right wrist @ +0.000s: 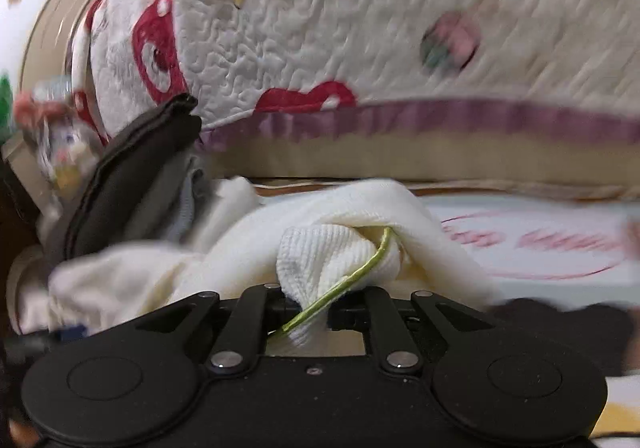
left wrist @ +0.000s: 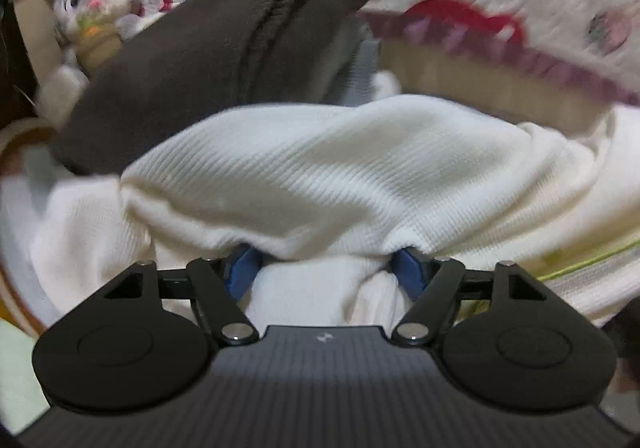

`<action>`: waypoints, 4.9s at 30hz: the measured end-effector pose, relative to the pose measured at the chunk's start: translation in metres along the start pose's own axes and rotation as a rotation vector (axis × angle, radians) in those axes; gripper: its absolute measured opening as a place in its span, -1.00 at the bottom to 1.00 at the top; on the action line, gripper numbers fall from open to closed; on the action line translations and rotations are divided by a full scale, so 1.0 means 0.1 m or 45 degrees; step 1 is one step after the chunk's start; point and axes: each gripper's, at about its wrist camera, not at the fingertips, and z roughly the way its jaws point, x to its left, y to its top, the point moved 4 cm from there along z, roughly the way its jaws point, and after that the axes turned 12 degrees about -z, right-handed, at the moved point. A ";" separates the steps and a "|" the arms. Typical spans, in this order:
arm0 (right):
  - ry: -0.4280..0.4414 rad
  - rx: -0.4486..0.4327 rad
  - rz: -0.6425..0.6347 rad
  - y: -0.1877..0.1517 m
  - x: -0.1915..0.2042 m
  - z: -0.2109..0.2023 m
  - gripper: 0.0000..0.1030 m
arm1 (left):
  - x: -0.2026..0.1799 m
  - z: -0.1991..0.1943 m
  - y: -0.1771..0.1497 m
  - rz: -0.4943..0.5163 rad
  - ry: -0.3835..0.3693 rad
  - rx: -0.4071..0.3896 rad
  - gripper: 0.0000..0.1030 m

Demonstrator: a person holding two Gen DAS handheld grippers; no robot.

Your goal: Fold clothes

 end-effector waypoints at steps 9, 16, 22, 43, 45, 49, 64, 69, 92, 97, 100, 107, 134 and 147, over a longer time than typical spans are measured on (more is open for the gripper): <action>-0.223 -0.086 0.057 -0.25 0.45 -0.92 -0.78 | 0.17 -0.75 -0.20 0.091 -0.256 0.036 0.07; -0.466 -0.227 -0.119 0.23 0.57 -1.70 -0.79 | 0.30 -1.01 -0.13 -0.038 -0.554 0.032 0.10; -0.488 0.274 -0.098 -0.17 0.18 -1.44 -0.60 | 0.15 -0.83 -0.22 -0.042 -0.584 0.192 0.26; 0.522 0.556 -0.650 -0.48 0.41 -0.86 -0.13 | 0.20 -0.50 -0.26 -0.095 -0.507 0.301 0.33; 0.615 0.622 -0.634 -0.47 0.41 -0.74 -0.12 | 0.23 -0.37 -0.26 -0.114 -0.483 0.324 0.24; 0.607 0.548 -0.507 -0.69 0.54 -0.47 -0.06 | 0.31 -0.16 -0.35 -0.129 -0.451 0.393 0.20; 0.343 0.067 -0.145 -0.25 0.19 -0.53 -0.89 | 0.39 -0.24 -0.22 -0.124 -0.457 0.263 0.18; 0.080 -0.044 -0.136 0.19 -0.39 -0.92 -0.89 | 0.26 -0.24 -0.25 -0.133 -0.566 0.295 0.27; -0.433 -0.127 -0.428 0.60 -1.46 -2.11 -0.91 | -0.82 -0.71 -0.53 0.199 -0.558 0.399 0.42; -0.597 0.078 -0.652 0.98 -1.93 -1.72 -0.91 | -1.12 -0.51 -0.46 0.286 -0.531 0.289 0.42; -0.682 0.359 -0.564 0.78 -2.46 -1.23 -0.82 | -1.11 -0.35 -0.46 0.176 -0.584 0.288 0.42; -0.461 0.514 -0.101 -0.13 -2.80 -1.12 -0.52 | -0.90 -0.02 -0.65 0.121 -0.655 0.423 0.46; 0.007 0.414 0.371 -0.76 -1.82 -0.28 -0.82 | -0.85 0.05 -1.00 0.174 -0.663 0.527 0.31; -0.897 0.293 0.088 -0.07 -3.46 -1.14 -0.49 | -0.92 -0.11 -0.91 0.187 -0.725 0.430 -0.04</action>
